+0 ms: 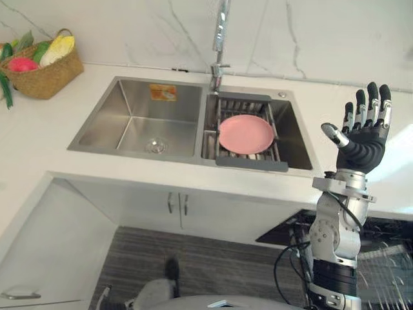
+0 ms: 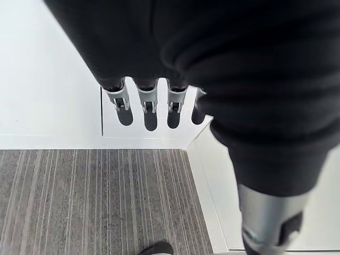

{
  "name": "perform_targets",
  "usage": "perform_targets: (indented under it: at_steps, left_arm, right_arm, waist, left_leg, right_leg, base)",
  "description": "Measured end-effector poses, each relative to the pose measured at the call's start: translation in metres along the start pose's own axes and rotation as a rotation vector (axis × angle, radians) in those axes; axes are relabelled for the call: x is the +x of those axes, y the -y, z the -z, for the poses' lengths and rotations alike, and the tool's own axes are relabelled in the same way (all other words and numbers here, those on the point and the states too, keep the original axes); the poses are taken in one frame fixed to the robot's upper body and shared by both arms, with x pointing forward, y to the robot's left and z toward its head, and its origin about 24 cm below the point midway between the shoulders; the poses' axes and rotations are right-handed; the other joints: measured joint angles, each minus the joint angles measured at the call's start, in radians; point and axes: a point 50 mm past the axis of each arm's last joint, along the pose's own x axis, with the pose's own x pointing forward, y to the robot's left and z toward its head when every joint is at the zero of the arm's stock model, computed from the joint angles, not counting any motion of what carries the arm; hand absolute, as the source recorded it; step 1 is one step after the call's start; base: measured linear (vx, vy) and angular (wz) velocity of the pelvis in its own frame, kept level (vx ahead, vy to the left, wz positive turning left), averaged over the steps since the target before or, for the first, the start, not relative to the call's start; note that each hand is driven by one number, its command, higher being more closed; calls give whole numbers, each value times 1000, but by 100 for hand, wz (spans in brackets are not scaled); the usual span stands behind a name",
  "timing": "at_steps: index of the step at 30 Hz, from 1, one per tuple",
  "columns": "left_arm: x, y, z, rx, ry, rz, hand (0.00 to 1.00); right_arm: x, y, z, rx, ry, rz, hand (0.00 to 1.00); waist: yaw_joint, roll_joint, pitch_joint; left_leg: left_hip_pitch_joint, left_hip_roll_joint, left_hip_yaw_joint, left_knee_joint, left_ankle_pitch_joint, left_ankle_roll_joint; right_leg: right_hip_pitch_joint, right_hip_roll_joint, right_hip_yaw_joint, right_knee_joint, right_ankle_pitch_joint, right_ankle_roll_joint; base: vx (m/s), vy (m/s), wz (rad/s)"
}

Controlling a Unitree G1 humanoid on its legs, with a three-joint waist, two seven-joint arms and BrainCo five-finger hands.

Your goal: Walk over to the sink, pick up the cup, carry it to the dishwasher, place the cup inside the dishwasher, then close the dishwasher door

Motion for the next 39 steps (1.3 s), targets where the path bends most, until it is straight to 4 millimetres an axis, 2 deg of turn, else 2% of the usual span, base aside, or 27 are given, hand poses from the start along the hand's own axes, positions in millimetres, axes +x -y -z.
perform_targets:
  at_steps: [1, 2, 5, 7, 9, 13, 17, 19, 20, 21, 23, 24, 25, 26, 27, 29, 31, 32, 33, 35, 39]
  left_arm:
    - [0, 0, -2, -2, 8, 0, 0]
    - [2, -5, -8, 0, 79, 12, 0]
    - [1, -3, -8, 13, 85, 23, 0]
    - [2, -4, -9, 23, 93, 24, 0]
    - [4, -7, -11, 26, 101, 18, 0]
    - [5, -7, -16, 22, 114, 19, 0]
    - [7, -7, -21, 20, 128, 30, 0]
    - [8, -7, -24, 19, 135, 35, 0]
    - [9, -7, -27, 18, 145, 40, 0]
    - [10, -7, -30, 18, 151, 47, 0]
    - [12, -11, -30, 27, 155, 40, 0]
    - [12, -13, -30, 34, 153, 35, 0]
    - [14, -20, -26, 49, 138, 22, 0]
    - [15, -23, -26, 55, 133, 16, 0]
    - [17, -27, -26, 61, 127, 3, 0]
    - [18, -28, -29, 42, 129, -2, 0]
    - [16, -22, -31, 31, 132, 9, 0]
    - [15, -17, -32, 23, 128, 20, 0]
    - [14, -14, -32, 19, 127, 25, 0]
    - [11, -8, -29, 7, 115, 39, 0]
    - [10, -7, -28, 3, 125, 38, 0]
  right_arm:
    - [-1, 1, 1, -3, -5, 7, 0]
    - [-6, 2, 4, -75, -30, 53, 0]
    - [-6, 3, 4, -76, -30, 52, 0]
    - [-5, 3, 3, -78, -30, 51, 0]
    - [-5, 3, 3, -83, -31, 47, 0]
    - [-5, 2, 8, -125, -67, 24, 0]
    - [-3, 2, 14, -217, -135, -28, 0]
    - [-3, 3, 16, -241, -165, -30, 0]
    - [-3, 4, 18, -245, -179, -25, 0]
    - [-4, 4, 18, -256, -185, -24, 0]
    - [-4, 3, 20, -276, -203, -27, 0]
    - [-5, 1, 21, -275, -206, -34, 0]
    - [-6, -3, 24, -264, -214, -50, 0]
    - [-7, -6, 25, -264, -218, -62, 0]
    - [-8, -11, 28, -284, -223, -90, 0]
    - [-8, -14, 30, -282, -225, -105, 0]
    - [-9, -14, 32, -281, -233, -112, 0]
    - [-8, -14, 31, -284, -231, -113, 0]
    - [-8, -13, 31, -288, -231, -117, 0]
    - [-7, -13, 30, -304, -230, -145, 0]
    - [-5, -13, 29, -333, -236, -210, 0]
  waist:
    - [-8, 0, 0]
    - [-39, -9, -15]
    - [-38, -6, -19]
    - [-33, -6, -21]
    - [-25, -12, -23]
    - [-11, -11, -25]
    - [-4, -2, -31]
    - [-9, -5, -33]
    - [-11, -11, -31]
    - [-15, -17, -27]
    - [-20, -35, -17]
    - [-19, -42, -12]
    - [-18, -49, -10]
    - [-19, -53, -8]
    - [-14, -56, -4]
    - [-10, -54, 1]
    - [-11, -50, 4]
    - [-15, -36, 13]
    - [-15, -35, 14]
    - [-11, -15, 20]
    - [-2, 7, 31]
  left_leg:
    - [17, 0, 3, -41, 23, 4]
    - [87, 42, 7, -140, 79, -32]
    - [87, 53, -3, -140, 92, -40]
    - [86, 61, -4, -139, 105, -42]
    - [70, 69, -1, -139, 112, -39]
    - [60, 87, 25, -139, 112, -41]
    - [67, 97, 73, -139, 100, -44]
    - [75, 95, 80, -139, 95, -43]
    - [81, 87, 86, -139, 87, -44]
    - [87, 79, 91, -139, 81, -41]
    - [102, 66, 97, -139, 70, -40]
    - [109, 65, 102, -139, 70, -40]
    - [109, 68, 103, -138, 74, -43]
    - [109, 72, 104, -138, 75, -43]
    - [108, 84, 107, -138, 79, -46]
    - [106, 95, 109, -139, 81, -49]
    - [107, 101, 104, -139, 82, -52]
    - [109, 103, 98, -139, 83, -54]
    - [111, 105, 96, -139, 84, -54]
    - [108, 115, 90, -138, 83, -52]
    - [94, 129, 89, -110, 78, -53]
  right_leg:
    - [-5, 4, 6, -6, 0, 0]
    - [-108, 29, -6, 126, -36, -26]
    - [-108, 37, -4, 124, -36, -26]
    - [-108, 38, -4, 119, -25, -11]
    - [-108, 45, -5, 85, 0, 22]
    - [-98, 52, -12, 18, 48, 52]
    - [-80, 46, -29, -56, 100, 65]
    - [-77, 41, -30, -56, 101, 65]
    - [-99, 27, -32, -7, 77, 51]
    - [-123, 13, -29, 54, 44, 22]
    - [-168, -3, -5, 165, -15, -64]
    - [-172, -3, 8, 177, -15, -64]
    - [-172, 2, 17, 169, 4, -37]
    - [-164, 9, 19, 151, 16, -24]
    - [-128, 30, 19, 62, 49, 8]
    - [-95, 46, 16, -16, 85, 43]
    - [-87, 52, 10, -21, 87, 47]
    - [-80, 54, 1, -22, 86, 49]
    - [-75, 56, 1, -25, 86, 49]
    - [-68, 71, 4, -39, 88, 47]
    - [-60, 84, 1, -46, 88, 47]
  base:
    - [-38, -53, -16]
    - [-25, -23, -6]
    - [-13, -43, -3]
    - [17, -38, -4]
    - [11, -12, -2]
    - [19, -14, -16]
    - [25, 11, -34]
    - [35, 6, -22]
    - [31, 10, -16]
    - [20, 12, -12]
    - [38, -2, -12]
    - [48, -11, -18]
    - [32, -9, -13]
    - [36, -17, -16]
    - [26, -27, -13]
    - [-1, -33, -9]
    - [-9, -14, 5]
    - [-6, -17, 13]
    - [-12, -17, 13]
    - [-18, -21, 8]
    - [12, -21, 9]
